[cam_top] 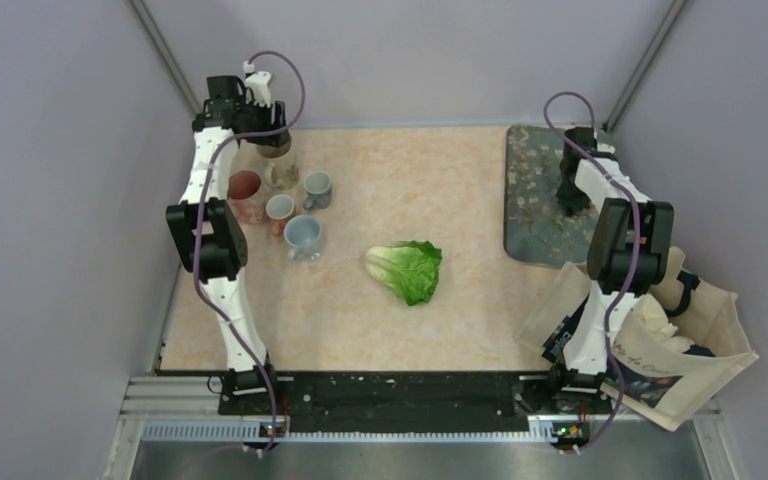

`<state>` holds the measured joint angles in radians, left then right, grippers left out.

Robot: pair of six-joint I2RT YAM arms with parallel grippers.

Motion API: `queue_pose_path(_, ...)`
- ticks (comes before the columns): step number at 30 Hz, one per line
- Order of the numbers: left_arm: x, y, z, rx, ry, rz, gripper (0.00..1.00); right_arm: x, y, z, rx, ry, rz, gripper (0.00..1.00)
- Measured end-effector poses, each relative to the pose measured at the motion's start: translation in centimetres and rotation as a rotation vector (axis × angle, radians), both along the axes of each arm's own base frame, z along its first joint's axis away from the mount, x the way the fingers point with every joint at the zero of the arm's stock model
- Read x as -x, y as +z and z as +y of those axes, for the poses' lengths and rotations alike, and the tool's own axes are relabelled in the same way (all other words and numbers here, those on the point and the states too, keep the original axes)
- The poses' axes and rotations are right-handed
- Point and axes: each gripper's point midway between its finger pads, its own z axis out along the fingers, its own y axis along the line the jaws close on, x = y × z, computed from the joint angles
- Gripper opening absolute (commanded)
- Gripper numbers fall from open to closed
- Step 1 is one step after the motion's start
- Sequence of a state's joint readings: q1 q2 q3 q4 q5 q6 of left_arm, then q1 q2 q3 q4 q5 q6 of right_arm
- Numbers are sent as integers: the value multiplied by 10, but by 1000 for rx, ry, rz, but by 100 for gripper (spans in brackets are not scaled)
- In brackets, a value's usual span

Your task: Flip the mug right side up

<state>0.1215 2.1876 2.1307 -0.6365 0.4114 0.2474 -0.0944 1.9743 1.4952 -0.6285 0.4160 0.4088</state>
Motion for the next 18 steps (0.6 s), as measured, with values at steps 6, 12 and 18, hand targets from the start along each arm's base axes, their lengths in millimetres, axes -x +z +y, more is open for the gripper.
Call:
queue_pose_path(6,3,17,-27,124,7,8,71,-18,24,12,-35,99,-54,0)
queue_pose_path(12,15,38,-74,347,-19,67,72,-33,63,38,-111,192,-190,0)
queue_pose_path(18,30,55,-140,508,-134,128,72,-59,113,86,-233,328,-396,0)
